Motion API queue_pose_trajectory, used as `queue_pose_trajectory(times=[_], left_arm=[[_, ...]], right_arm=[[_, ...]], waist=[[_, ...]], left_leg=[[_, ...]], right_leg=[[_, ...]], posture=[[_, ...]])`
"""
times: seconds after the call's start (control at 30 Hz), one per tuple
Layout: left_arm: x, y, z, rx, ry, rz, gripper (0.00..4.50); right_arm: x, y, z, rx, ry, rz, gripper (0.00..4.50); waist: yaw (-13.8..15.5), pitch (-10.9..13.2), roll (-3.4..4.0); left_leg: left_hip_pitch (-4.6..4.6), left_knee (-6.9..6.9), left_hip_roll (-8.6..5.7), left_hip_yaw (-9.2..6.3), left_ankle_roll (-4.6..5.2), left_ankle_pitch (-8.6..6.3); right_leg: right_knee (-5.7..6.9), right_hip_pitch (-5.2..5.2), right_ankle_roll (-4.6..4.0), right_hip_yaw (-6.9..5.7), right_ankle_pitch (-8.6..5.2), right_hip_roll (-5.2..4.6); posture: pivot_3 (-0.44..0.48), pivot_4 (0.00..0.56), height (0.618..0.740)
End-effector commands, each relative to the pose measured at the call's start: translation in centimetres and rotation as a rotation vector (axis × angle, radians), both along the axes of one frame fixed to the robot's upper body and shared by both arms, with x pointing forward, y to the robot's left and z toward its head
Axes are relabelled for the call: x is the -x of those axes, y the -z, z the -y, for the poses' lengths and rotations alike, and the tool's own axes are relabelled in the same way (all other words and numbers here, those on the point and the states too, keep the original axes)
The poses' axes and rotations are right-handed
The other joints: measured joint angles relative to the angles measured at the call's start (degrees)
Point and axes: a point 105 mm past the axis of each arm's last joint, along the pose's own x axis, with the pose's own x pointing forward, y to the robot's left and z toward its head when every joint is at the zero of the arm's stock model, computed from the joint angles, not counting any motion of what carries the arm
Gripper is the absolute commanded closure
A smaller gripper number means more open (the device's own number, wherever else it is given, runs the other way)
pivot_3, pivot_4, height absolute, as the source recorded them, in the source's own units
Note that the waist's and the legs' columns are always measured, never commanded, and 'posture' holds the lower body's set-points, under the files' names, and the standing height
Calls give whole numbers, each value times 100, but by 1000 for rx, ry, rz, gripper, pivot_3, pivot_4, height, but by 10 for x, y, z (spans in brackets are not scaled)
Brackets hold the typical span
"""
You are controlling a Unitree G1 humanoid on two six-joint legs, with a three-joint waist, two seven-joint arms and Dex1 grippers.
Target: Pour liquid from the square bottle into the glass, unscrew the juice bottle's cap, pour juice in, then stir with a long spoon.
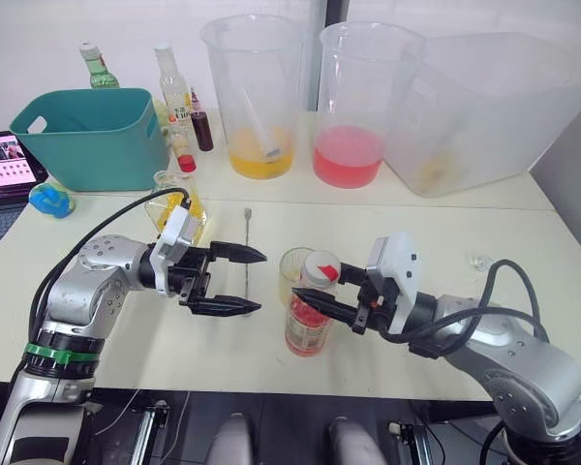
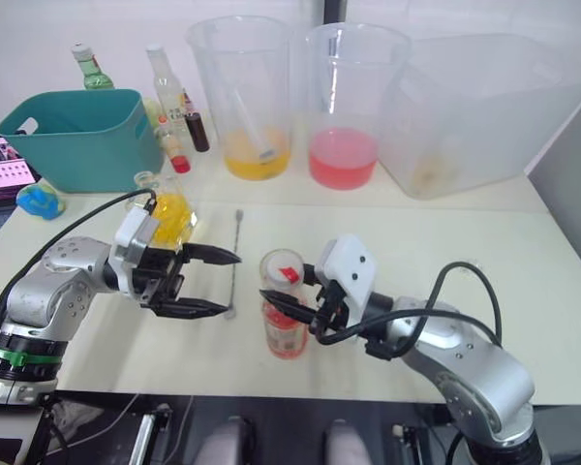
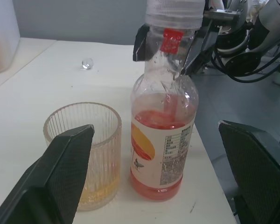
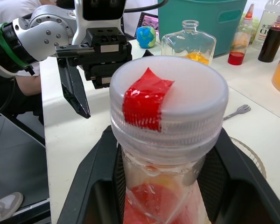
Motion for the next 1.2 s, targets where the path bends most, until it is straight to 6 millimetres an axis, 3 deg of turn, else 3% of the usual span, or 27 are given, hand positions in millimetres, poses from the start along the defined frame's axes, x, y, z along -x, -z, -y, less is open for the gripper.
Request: queue_pose_trajectory(times=[0.03, 0.1, 0.17, 0.37, 0.8, 0.97, 1.03, 1.2], left_arm=[[3, -4, 1, 2, 16, 33, 0], [4, -3, 0, 2, 12, 32, 0], [5, -2, -2, 1, 4, 33, 0], [9, 0, -8, 3, -14, 34, 0], [16, -10, -3, 25, -19, 56, 0], [16, -23, 18, 68, 22, 59, 0], [17, -22, 19, 53, 42, 43, 0], [23, -23, 45, -4, 142, -3, 0]], right_arm=[[6, 2, -2, 6, -31, -6, 3023], [6, 1, -2, 4, -45, -4, 3023], [5, 1, -2, 15, -48, 4, 2002], [4, -3, 11, 35, -116, -12, 33], [29, -5, 65, 52, -133, -142, 33], [37, -11, 87, 54, -66, -173, 33], [40, -12, 90, 60, -51, -179, 33], [45, -17, 106, 92, 39, -147, 33]], waist=[[0, 0, 0], [-4, 0, 0], [-3, 0, 0], [1, 0, 0], [18, 1, -2], [47, -1, -6], [44, -1, -7], [50, -1, -7]], left_leg=[[1, 0, 0, 0, 0, 0], [1, 0, 0, 0, 0, 0], [1, 0, 0, 0, 0, 0], [0, 0, 0, 0, 0, 0], [-3, 1, -2, 0, 1, 0], [-2, 4, -4, 0, 1, 0], [-2, 4, -3, 0, 1, 0], [-2, 6, -6, -2, 1, 0]], right_leg=[[0, 1, 0, 0, 0, 0], [0, 1, 0, 1, 0, 0], [0, 1, 0, 1, 0, 0], [-2, 1, 0, 1, 0, 0], [-7, 5, 0, 1, 0, -2], [-7, 8, 1, 1, 0, -2], [-8, 10, 1, 1, 0, -2], [-8, 11, 2, 2, 0, -1]], posture=[[0, 150, 728], [0, 150, 728], [0, 150, 728], [0, 150, 728], [0, 150, 728], [0, 150, 728], [0, 150, 728], [0, 150, 728]])
